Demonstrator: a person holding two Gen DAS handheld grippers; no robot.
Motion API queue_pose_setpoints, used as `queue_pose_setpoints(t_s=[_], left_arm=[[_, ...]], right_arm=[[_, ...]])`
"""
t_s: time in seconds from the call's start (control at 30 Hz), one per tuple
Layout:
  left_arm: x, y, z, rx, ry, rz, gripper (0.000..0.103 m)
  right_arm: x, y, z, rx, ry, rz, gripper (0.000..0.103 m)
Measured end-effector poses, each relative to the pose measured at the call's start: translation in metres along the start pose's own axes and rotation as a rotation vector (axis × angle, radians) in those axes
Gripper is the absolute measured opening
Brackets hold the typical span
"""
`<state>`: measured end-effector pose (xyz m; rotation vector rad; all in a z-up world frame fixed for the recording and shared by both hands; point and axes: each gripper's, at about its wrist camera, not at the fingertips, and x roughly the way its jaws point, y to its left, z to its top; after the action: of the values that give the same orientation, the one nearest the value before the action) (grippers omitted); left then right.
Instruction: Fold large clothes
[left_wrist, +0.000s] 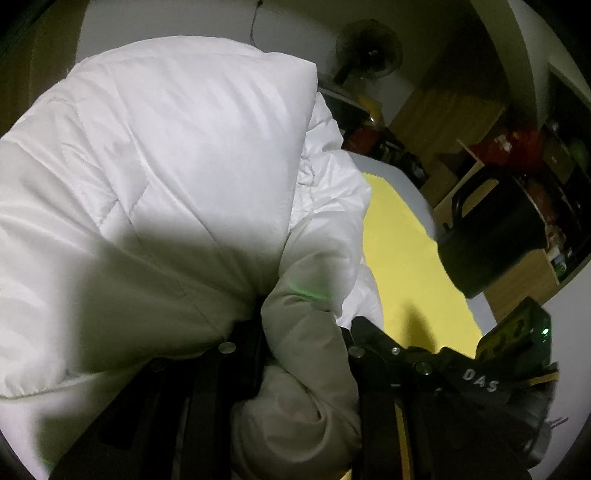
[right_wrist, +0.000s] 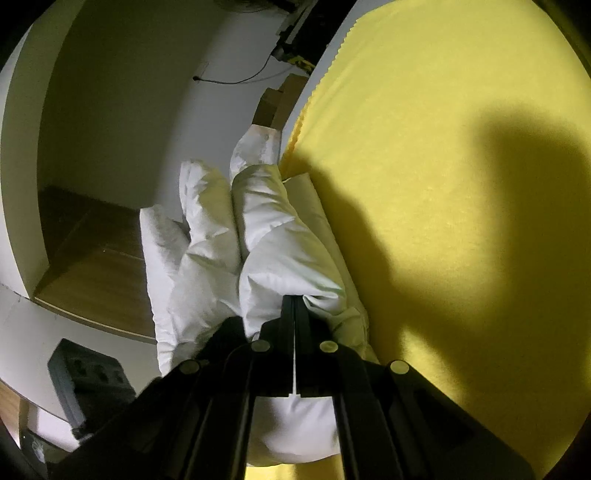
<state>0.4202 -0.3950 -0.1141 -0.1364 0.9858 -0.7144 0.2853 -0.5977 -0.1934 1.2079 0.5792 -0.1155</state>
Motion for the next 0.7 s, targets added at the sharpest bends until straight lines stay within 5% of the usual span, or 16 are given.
queue_pose_setpoints(t_s=[0.2, 0.27, 0.33, 0.43, 0.57, 0.7], left_arm=[[-0.009, 0.006, -0.004, 0.011, -0.026, -0.076, 0.030], [-0.018, 0.002, -0.005, 0.022, -0.040, -0.109, 0.045], [-0.033, -0.009, -0.008, 0.056, -0.056, -0.150, 0.079], [-0.061, -0.025, -0.013, 0.113, -0.082, -0.157, 0.103], [-0.129, -0.019, -0.028, 0.143, -0.168, -0.141, 0.103], [-0.203, 0.013, -0.046, 0.141, -0.238, -0.042, 0.103]], right_arm=[[0.005, -0.003, 0.007, 0.028, -0.002, 0.014, 0.006], [0.002, 0.000, 0.008, 0.020, -0.013, 0.043, 0.036], [-0.003, 0.007, 0.008, 0.003, -0.029, 0.087, 0.060], [-0.022, 0.019, 0.010, -0.043, -0.102, 0.097, 0.075], [-0.036, 0.022, 0.015, -0.077, -0.173, 0.096, 0.078], [-0.050, 0.046, 0.012, -0.207, -0.217, 0.077, 0.078]])
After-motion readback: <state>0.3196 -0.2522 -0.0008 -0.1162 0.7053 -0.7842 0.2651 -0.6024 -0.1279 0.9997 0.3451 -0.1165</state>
